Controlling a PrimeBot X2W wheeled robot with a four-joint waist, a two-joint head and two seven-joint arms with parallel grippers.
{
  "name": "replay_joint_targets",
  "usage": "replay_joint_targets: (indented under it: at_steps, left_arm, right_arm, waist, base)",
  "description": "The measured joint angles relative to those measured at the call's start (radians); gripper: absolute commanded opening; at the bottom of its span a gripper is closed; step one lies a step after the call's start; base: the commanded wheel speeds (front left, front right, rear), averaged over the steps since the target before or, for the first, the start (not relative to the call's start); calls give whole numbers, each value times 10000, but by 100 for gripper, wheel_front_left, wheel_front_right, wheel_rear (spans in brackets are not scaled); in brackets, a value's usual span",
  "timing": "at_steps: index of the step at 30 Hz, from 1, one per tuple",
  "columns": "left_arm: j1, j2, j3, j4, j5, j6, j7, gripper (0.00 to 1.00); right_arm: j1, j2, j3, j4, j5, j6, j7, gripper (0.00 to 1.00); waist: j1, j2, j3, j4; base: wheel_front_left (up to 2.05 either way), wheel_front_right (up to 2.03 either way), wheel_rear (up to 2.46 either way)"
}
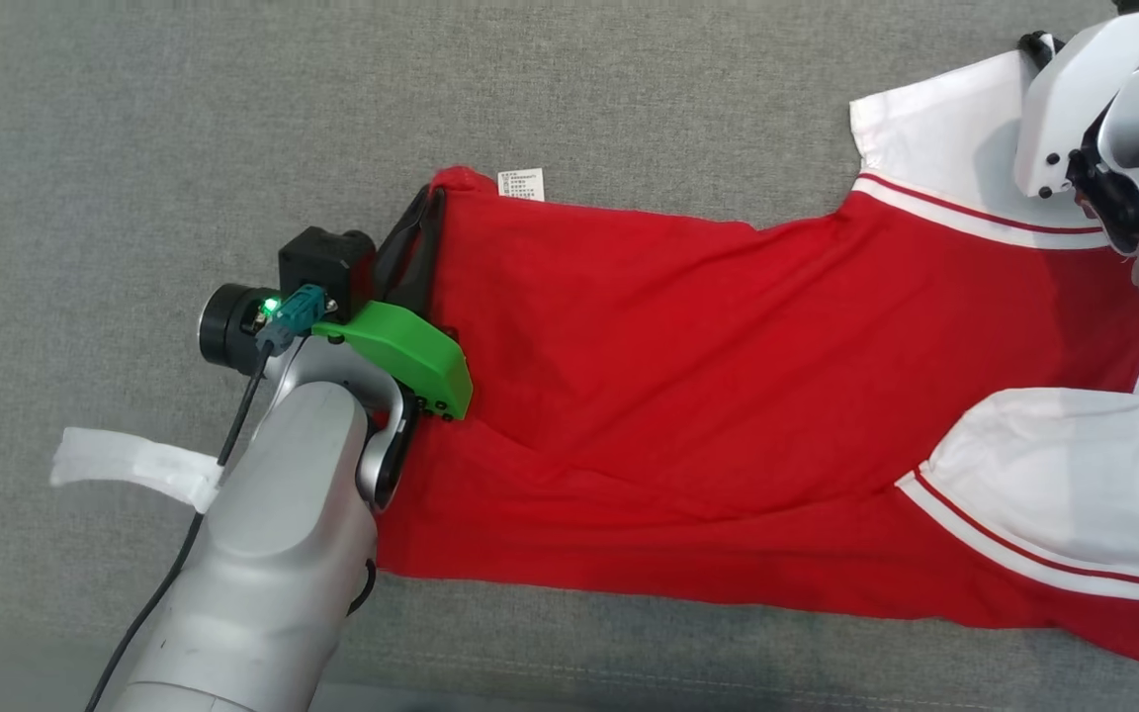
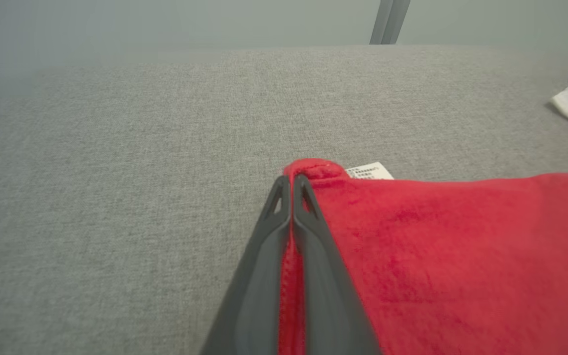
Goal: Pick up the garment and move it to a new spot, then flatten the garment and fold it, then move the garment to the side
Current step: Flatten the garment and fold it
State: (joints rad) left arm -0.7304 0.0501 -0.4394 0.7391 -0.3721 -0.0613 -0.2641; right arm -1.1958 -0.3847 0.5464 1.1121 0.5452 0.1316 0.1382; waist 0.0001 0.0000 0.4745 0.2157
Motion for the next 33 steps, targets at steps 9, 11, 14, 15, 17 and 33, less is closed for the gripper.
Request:
replay_joint_targets:
  at_steps: [9,11,14,15,17,33]
  left_arm:
    - [309,-10,928,334,516,-13,0,0]
    - [504,-4,1143,372,644,-56,0,0]
    - [848,33,1425,435,792,-127,0,0]
    - [954,46,1503,449,844,-146,0,0]
    - [1151,90,1678,506,924,-188,0,0]
    - [2482,385,2721,462,1409,-368,0,0]
  right_arm:
    - [609,-79,556,-846,700,-2,-1239,0]
    - [991,-121,679,-1214,1087,-2,-1467,0]
    - [1676,-194,713,-1900,1965,-2,-1778,0]
    - [1943,-257,790,-2176,2155,-2,-1889,0]
    - [2529,-439,926,-2709,2571,-2,-2119,0]
    - [6227,-1638,792,-5766,4013,-10,-3427,0]
  waist:
    - [0,0,-673,-355]
    - [-1,0,-886,-442]
    - [-1,0,-1229,-581]
    - [-1,0,-1343,-630]
    - [-1,0,-1576,-732]
    - [-2,0,-2962,-1795]
  base:
    - [0,0,0]
    - [0,0,0]
    - [0,0,0]
    - [0,0,0]
    - [0,0,0]
    - [0,0,0]
